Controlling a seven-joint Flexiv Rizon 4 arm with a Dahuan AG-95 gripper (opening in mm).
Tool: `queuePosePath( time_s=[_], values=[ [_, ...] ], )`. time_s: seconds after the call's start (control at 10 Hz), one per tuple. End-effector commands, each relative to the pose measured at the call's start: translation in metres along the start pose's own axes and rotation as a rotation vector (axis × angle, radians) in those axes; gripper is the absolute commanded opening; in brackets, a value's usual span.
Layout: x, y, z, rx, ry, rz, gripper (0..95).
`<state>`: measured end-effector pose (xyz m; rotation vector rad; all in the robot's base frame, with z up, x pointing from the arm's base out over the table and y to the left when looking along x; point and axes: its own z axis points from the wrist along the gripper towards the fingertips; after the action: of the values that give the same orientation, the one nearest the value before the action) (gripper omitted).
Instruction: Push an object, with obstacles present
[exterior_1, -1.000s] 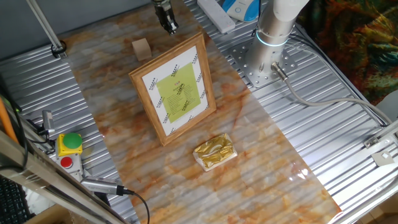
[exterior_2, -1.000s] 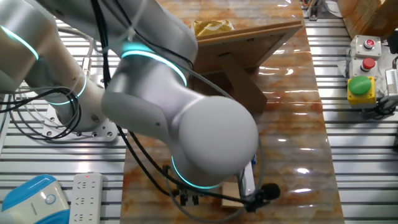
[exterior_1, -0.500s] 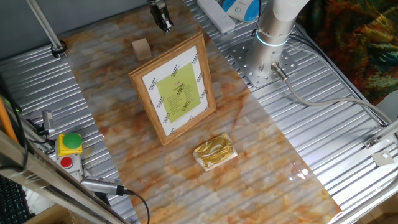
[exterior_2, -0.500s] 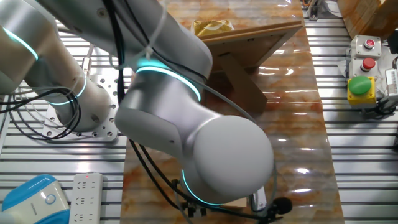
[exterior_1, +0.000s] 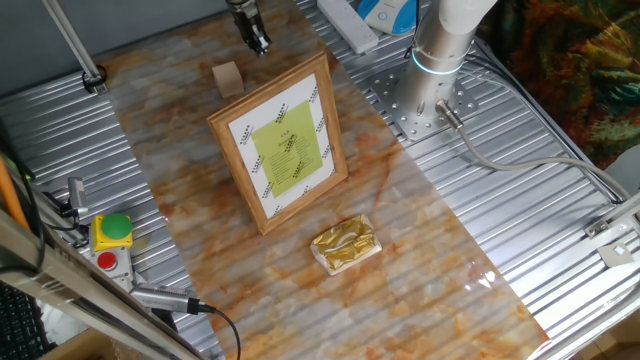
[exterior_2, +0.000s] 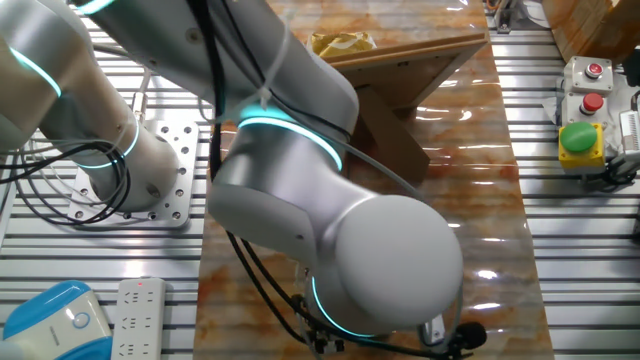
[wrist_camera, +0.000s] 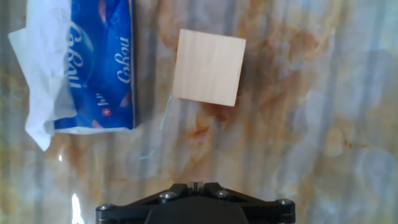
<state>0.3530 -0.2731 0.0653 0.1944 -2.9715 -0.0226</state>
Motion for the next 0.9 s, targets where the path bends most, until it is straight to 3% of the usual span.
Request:
queuePosePath(
  time_s=[0.1,0.9],
  values=[
    [-0.004,-0.001,0.005,0.001,-0.006,0.001,0.0],
    [-0.027,-0.006,0.01,0.004,-0.009,-0.004,0.0]
  ],
)
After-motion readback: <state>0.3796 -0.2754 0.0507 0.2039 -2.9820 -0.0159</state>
